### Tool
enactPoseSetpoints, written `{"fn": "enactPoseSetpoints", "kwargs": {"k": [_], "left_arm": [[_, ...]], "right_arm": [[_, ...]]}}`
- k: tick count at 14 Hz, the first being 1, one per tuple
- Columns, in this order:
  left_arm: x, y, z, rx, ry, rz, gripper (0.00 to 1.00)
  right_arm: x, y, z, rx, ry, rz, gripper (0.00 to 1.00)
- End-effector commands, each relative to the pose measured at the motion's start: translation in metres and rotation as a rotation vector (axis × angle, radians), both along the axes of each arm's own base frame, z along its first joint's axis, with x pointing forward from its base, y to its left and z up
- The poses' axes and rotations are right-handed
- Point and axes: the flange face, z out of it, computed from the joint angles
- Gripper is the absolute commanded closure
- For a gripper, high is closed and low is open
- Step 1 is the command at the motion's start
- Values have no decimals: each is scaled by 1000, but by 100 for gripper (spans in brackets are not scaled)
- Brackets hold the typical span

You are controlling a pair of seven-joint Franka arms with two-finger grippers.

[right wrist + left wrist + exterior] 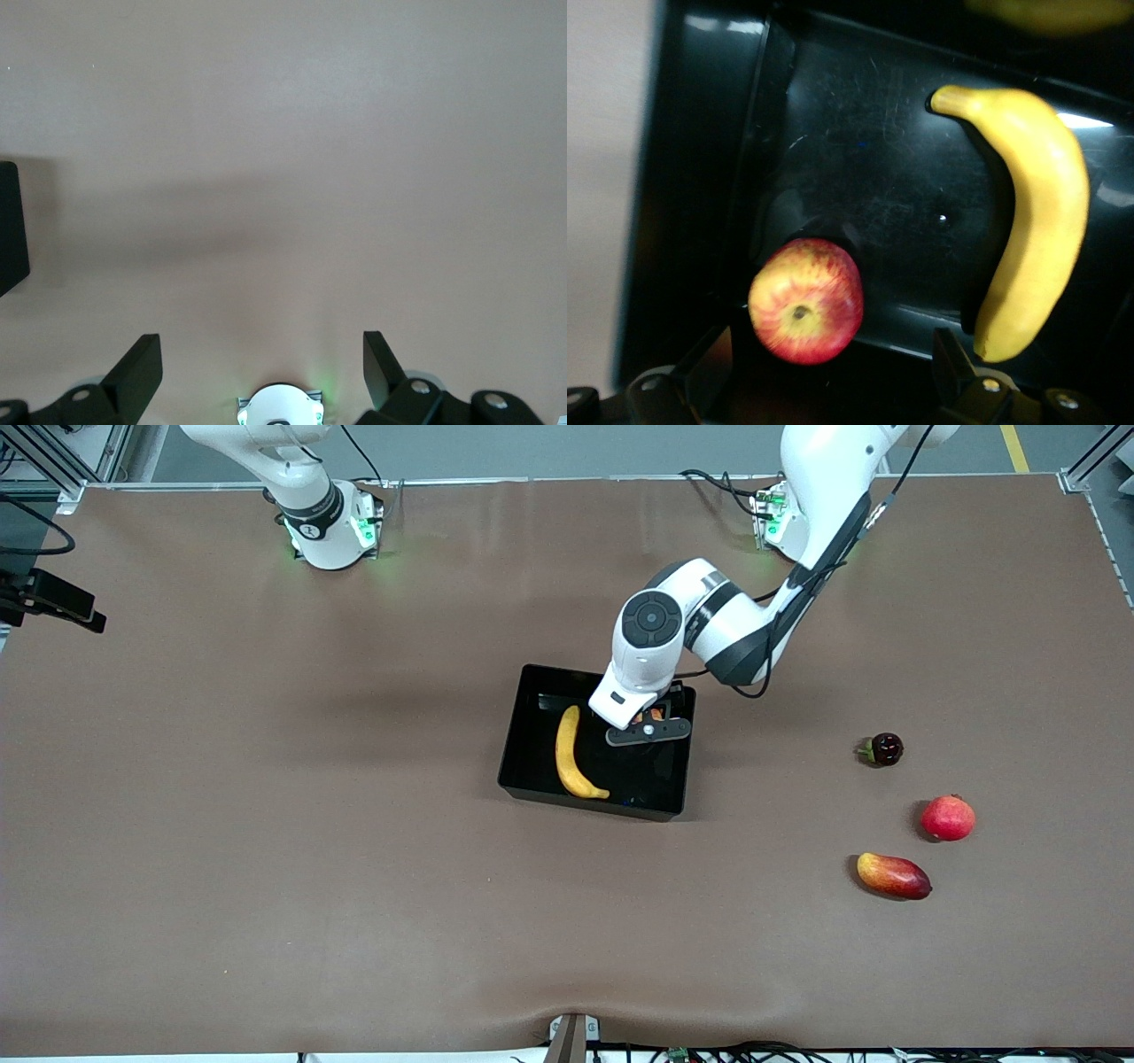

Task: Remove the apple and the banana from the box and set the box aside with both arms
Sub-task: 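Lower the left gripper and grasp the red-yellow apple in the tray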

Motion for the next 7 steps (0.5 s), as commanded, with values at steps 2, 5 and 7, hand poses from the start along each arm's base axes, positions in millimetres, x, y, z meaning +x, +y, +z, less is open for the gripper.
{"fn": "enactPoseSetpoints", "kwargs": {"k": [2,5,7], "left_arm": [[-15,0,-26,25,-12,2,0],[-19,5,-37,54,-15,-26,0],[-21,4,-44,60,-5,-26,0]], "right_arm": [[0,-1,5,-5,-3,-2,0],[0,-3,5,-5,-5,-4,0],[0,-5,5,-8,-4,-9,0]]}}
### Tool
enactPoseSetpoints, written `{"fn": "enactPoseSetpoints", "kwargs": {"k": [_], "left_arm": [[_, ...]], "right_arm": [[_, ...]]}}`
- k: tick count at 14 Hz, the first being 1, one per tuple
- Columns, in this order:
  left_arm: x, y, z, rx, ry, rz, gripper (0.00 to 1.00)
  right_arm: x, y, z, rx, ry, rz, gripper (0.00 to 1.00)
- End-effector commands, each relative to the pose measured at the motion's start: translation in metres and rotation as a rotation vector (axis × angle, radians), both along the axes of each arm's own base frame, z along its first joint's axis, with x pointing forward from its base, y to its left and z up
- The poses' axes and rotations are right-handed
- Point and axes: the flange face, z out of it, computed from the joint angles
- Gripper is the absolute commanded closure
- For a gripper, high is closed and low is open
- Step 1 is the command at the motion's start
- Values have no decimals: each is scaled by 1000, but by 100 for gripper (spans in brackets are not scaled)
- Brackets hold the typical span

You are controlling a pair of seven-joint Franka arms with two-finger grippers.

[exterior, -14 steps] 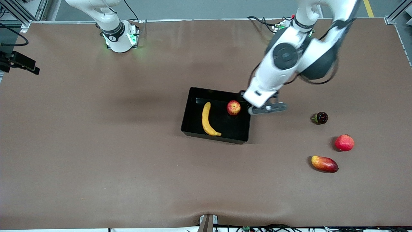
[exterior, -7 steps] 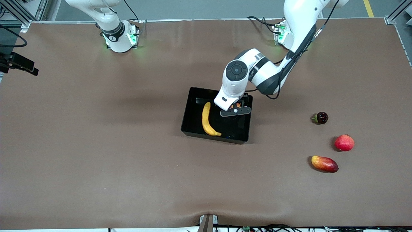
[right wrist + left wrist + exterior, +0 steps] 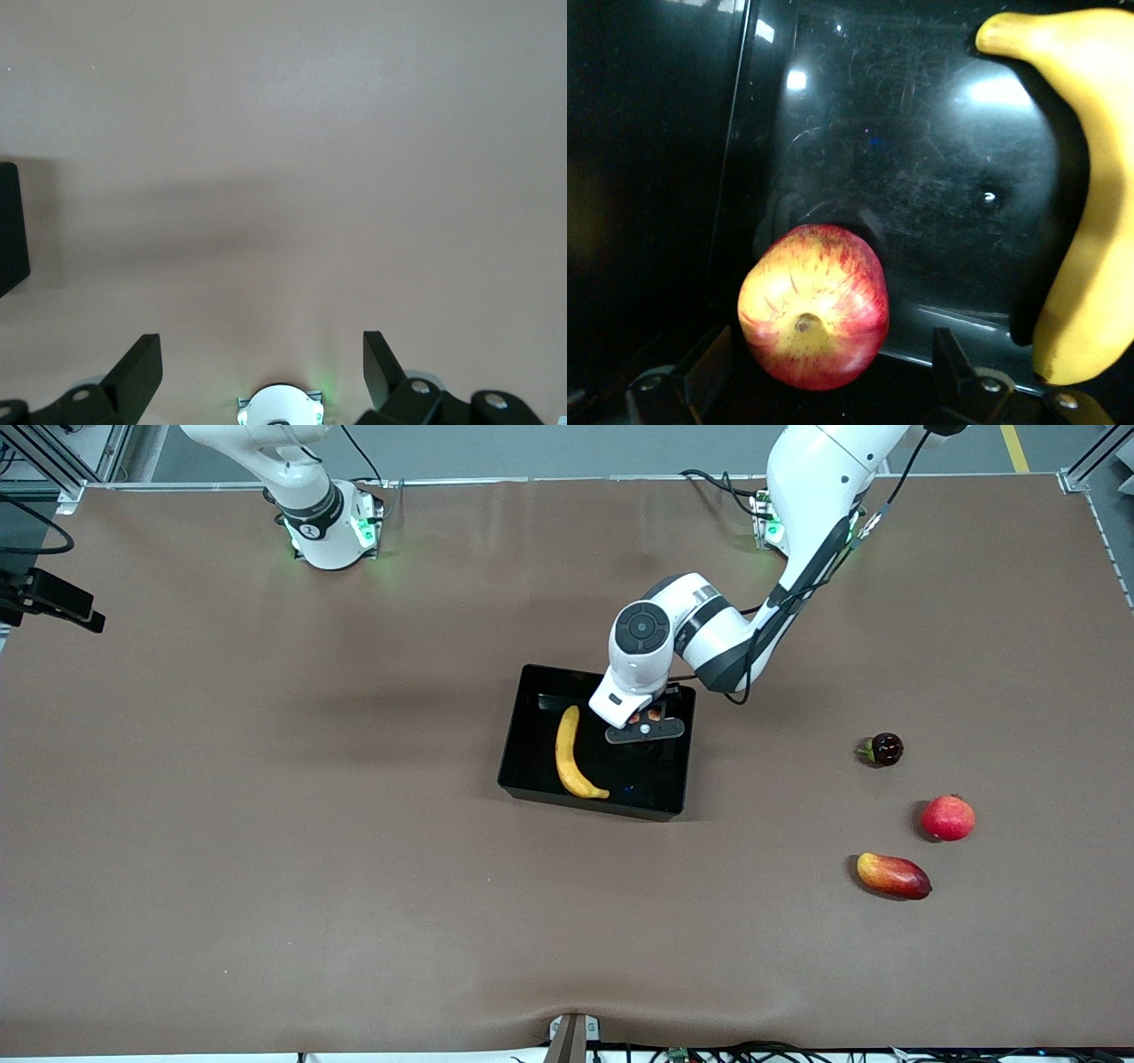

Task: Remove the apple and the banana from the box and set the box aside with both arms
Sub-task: 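Lower the left gripper and grasp the red-yellow apple in the tray, then carry the apple out of the tray and set it beside the red apple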

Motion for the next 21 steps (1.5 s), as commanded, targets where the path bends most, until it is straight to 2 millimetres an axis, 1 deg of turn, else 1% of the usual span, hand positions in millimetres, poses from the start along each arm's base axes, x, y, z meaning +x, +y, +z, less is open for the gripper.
{"fn": "enactPoseSetpoints", "kwargs": {"k": [1,4,5,6,7,8,9,10,11,13,14,15,16,17,18,19,20,21], "left_arm": [[-5,0,-7,22,-22,2,0],[-7,1,-23,46,-20,26,0],[-7,0,-23,46,-20,20,10],[-6,-3,-19,45,-35,11,61],[-3,-5,-11,40,-44,16,95],[4,-4,-4,34,-56,28,100],[8,-7,9,32,-66,62,100],[15,-12,30,41,-85,101,100],[24,-17,58,61,-99,126,100],[45,-22,129,88,-121,156,100],[57,-16,164,87,-130,182,100],[71,-2,195,74,-139,230,100],[90,23,218,56,-158,286,100],[107,57,237,50,-177,328,100],[126,95,251,43,-185,339,100],[138,127,261,32,-174,314,100],[153,164,264,20,-156,321,100],[165,194,262,-10,-128,339,100]], "right_arm": [[1,-3,4,-6,-2,-2,0],[1,-1,4,-12,0,-3,0],[0,-4,4,-12,0,-6,0],[0,-4,3,-10,1,-6,0],[0,-4,3,-12,1,-8,0],[1,-4,2,-11,3,-11,0],[1,-4,3,-10,1,-12,0],[1,-3,2,-8,2,-13,0],[1,-3,3,-12,1,-14,0],[1,-1,3,-15,1,-9,0],[3,-1,-2,-14,9,-5,0],[6,1,-4,-16,14,3,0],[7,4,-7,-14,18,9,0],[13,6,-22,-12,50,14,0],[18,10,-29,-12,62,23,0],[19,8,-31,-14,66,21,0],[20,4,-33,-12,67,14,0],[20,2,-33,-9,69,8,0]]}}
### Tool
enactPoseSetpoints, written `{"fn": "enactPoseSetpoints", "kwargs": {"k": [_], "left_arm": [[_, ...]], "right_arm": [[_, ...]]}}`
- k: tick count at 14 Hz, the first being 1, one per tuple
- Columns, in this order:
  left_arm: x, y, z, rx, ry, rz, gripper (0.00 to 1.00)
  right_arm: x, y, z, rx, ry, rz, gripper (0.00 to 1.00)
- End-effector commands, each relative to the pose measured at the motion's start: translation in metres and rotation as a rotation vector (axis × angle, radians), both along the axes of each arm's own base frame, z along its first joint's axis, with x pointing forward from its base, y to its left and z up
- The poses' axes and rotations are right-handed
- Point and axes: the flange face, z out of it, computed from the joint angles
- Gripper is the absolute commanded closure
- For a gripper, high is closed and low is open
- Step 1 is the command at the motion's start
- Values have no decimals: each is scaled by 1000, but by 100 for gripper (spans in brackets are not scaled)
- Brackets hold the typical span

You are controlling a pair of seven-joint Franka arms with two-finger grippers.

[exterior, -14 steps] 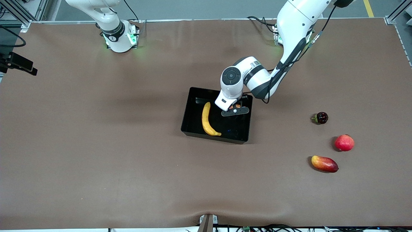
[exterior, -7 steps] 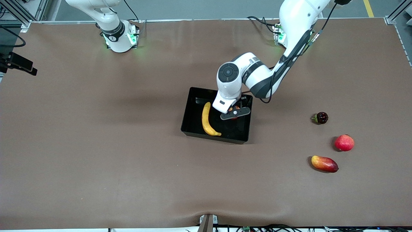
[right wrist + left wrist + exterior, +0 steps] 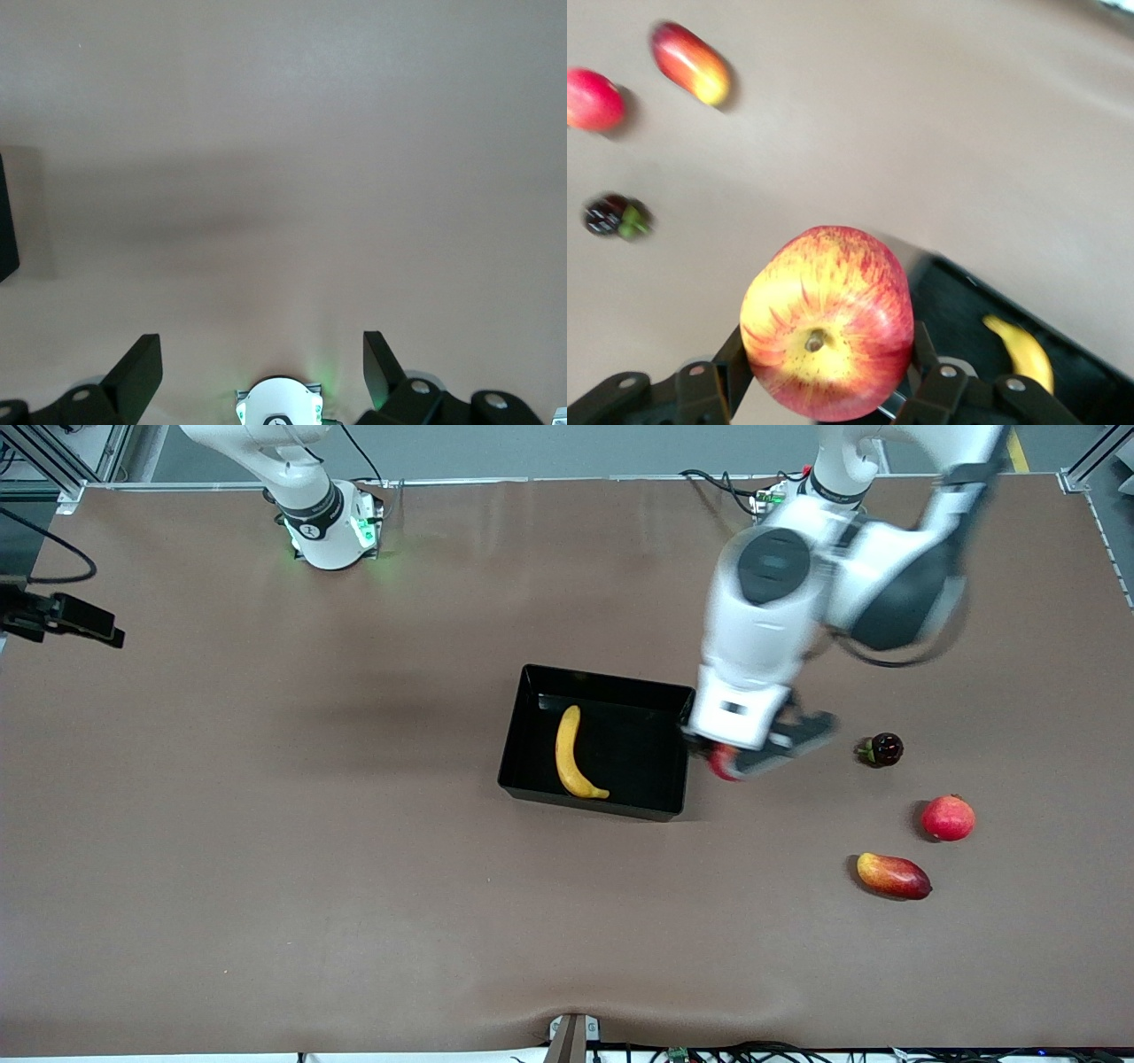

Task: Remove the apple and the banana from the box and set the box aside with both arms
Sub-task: 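Carry the apple out of the tray and set it beside the red apple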

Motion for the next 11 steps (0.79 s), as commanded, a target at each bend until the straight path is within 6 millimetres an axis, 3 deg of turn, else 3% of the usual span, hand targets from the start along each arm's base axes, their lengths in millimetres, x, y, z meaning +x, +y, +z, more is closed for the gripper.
{"fn": "enactPoseSetpoints", "kwargs": {"k": [1,2,4,6,8,11], "left_arm": [[22,64,-7,-74,63,5,100],[29,86,-16,-73,80,-2,100],[41,151,-46,-74,115,3,100],[41,204,-94,-81,98,38,100],[31,233,-147,-65,61,13,100],[15,254,-213,13,40,-75,100]], "right_arm": [[0,-2,3,-10,1,2,0],[1,1,4,-11,-2,8,0],[1,4,6,-16,-6,8,0],[0,6,22,-11,-37,10,0],[-8,10,41,-5,-33,12,0],[-8,18,41,25,-33,20,0]]}}
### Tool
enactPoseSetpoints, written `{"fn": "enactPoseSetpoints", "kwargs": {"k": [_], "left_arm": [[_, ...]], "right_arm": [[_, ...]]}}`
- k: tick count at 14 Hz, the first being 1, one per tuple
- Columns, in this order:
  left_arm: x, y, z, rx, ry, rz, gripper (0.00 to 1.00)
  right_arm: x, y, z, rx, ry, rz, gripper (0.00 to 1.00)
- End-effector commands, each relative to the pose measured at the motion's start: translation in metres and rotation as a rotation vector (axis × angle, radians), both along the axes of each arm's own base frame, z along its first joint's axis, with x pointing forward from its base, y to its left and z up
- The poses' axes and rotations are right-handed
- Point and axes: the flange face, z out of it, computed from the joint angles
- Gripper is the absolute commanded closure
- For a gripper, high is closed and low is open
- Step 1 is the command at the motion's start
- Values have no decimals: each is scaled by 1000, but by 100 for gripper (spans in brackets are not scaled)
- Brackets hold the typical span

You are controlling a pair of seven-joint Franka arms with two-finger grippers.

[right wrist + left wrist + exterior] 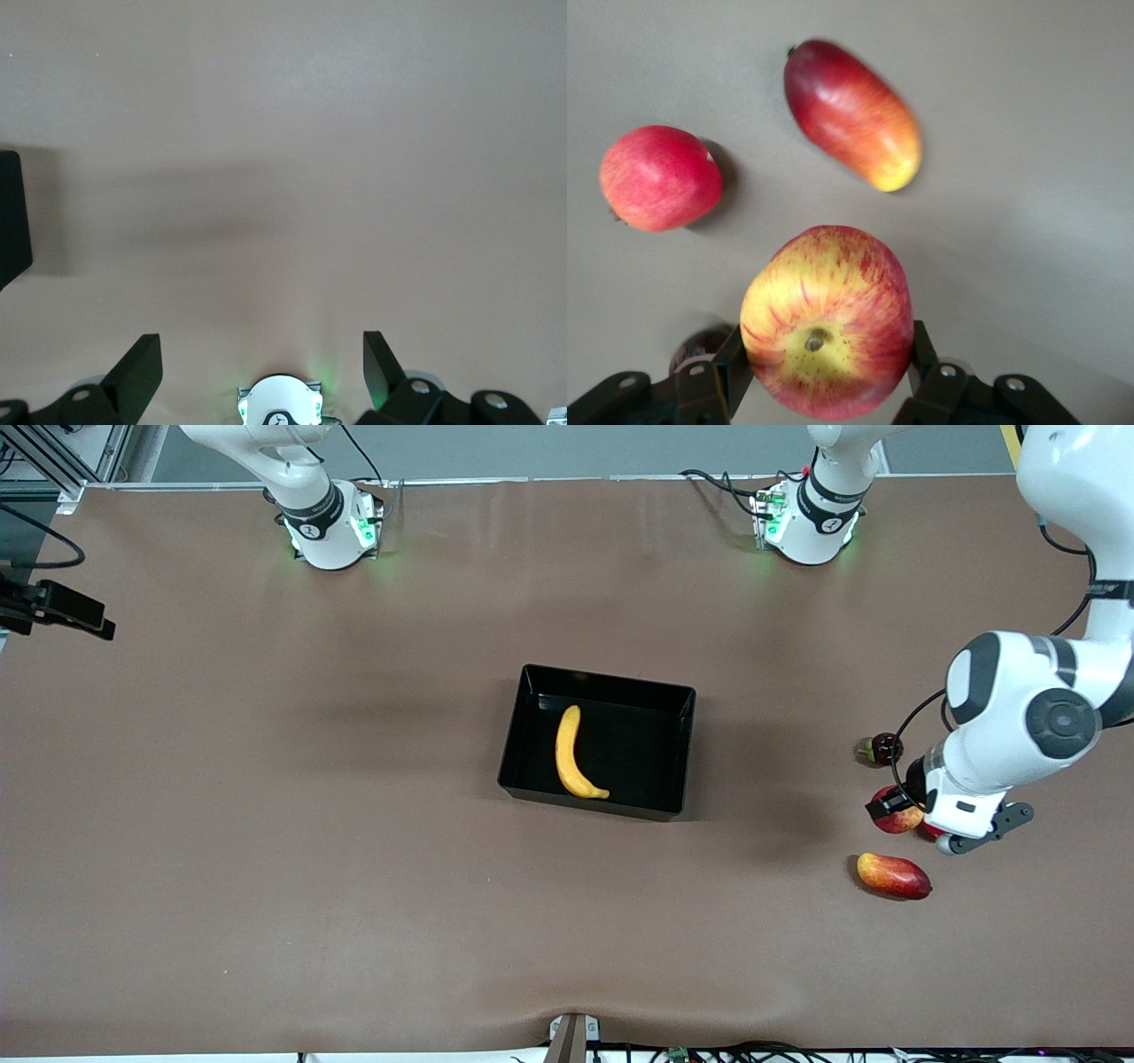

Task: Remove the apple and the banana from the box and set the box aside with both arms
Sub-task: 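Carry the apple out of the tray and set it beside the red apple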

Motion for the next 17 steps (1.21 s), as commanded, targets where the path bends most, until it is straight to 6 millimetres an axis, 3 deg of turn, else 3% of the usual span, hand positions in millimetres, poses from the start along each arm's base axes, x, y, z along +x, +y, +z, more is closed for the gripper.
{"fn": "enactPoseSetpoints", "kwargs": {"k": [1,4,9,10,12,14,17], "left_arm": [[-18,16,-41,52,-28,-75,100],[-28,44,-77,49,-37,-89,100],[-36,39,-94,30,-21,-91,100],[-35,38,-93,30,-22,-96,87],[-31,38,-84,35,-39,-100,0],[-27,38,-64,52,-67,-98,0],[-25,15,-5,111,-90,-153,0]], "right_arm": [[-2,10,4,23,1,8,0],[-2,9,3,23,4,7,0],[-2,4,-1,25,15,1,0],[-2,4,-2,26,18,1,0],[-2,4,-2,26,18,1,0],[-2,4,-2,26,18,1,0],[-2,4,-2,26,21,-1,0]]}}
